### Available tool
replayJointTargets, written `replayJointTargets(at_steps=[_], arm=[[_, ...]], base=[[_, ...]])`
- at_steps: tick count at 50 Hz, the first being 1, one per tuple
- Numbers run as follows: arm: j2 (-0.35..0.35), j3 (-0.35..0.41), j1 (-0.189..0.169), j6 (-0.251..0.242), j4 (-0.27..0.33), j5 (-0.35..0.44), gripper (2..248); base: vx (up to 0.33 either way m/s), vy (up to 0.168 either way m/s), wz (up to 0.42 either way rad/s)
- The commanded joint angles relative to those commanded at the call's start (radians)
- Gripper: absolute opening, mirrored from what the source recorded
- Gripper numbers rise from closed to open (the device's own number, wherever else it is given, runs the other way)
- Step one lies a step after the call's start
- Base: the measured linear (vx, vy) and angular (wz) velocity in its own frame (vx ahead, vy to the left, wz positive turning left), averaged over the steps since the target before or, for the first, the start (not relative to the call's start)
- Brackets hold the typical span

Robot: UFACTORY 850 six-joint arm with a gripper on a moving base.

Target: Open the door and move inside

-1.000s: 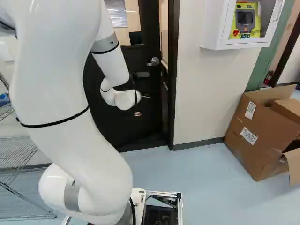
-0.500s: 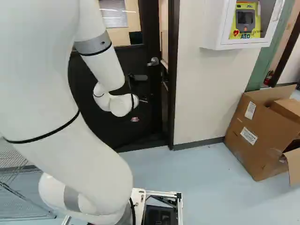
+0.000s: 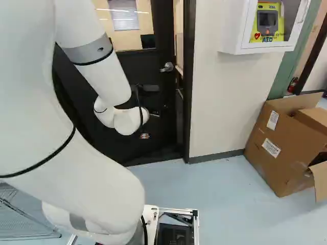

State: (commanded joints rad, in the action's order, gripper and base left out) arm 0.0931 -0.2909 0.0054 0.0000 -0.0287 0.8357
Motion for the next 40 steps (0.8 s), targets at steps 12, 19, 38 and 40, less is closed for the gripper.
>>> replayJointTargets(at_steps=[12, 19, 38, 40], arm=[[0.001, 0.001, 0.000, 0.000, 0.000, 0.000, 247], [0.001, 0.001, 0.000, 0.000, 0.000, 0.000, 247], [0.001, 0.001, 0.000, 0.000, 0.000, 0.000, 247], [0.001, 0.001, 0.000, 0.000, 0.000, 0.000, 247]], base=[[0.000, 0.000, 0.000], [0.000, 0.000, 0.000], [0.019, 0.000, -0.002], [0.064, 0.005, -0.008]])
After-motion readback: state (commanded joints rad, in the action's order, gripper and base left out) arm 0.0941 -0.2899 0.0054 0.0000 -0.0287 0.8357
